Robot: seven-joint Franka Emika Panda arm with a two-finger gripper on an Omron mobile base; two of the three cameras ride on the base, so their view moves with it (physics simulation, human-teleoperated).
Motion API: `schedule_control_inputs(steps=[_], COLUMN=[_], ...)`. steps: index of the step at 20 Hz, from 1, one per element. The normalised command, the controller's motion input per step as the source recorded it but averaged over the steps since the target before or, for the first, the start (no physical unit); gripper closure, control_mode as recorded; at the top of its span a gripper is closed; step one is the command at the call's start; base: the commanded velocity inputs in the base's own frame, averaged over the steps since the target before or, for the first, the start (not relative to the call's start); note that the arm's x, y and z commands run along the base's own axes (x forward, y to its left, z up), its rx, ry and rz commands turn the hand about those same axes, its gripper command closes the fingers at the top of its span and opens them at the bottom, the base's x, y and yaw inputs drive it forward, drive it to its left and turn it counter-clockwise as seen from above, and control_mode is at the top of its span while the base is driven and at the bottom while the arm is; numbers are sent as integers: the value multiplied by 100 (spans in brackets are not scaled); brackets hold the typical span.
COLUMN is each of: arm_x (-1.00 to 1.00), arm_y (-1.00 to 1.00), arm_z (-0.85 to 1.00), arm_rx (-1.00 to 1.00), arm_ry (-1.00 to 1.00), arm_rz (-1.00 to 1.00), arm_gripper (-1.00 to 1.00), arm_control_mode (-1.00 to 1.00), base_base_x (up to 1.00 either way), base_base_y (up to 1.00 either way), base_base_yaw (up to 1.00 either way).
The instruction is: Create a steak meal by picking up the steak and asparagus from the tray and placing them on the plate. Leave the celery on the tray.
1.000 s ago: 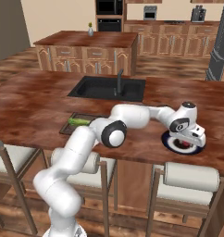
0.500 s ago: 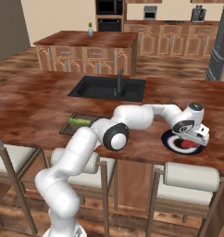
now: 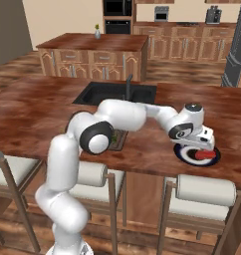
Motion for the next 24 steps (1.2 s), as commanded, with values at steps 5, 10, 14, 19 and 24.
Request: schedule_control_inputs(steps=[5, 10, 14, 19, 24], arm_x=[-41, -16, 0, 0, 0], arm_y=[100, 99, 100, 100, 100], arm_z=[51, 74, 64, 23, 0], arm_rx=[-18, -2, 0, 1, 4], arm_ry=[-1, 0, 0, -4, -7], arm_rz=[4, 0, 0, -12, -23], arm_gripper=[-100, -100, -100, -100, -100], arm_control_mode=[-100, -100, -100, -100, -100], base_base_x=[0, 0, 0, 0, 0], base_base_y=[0, 0, 0, 0, 0], base_base_yaw=[0, 0, 0, 0, 0])
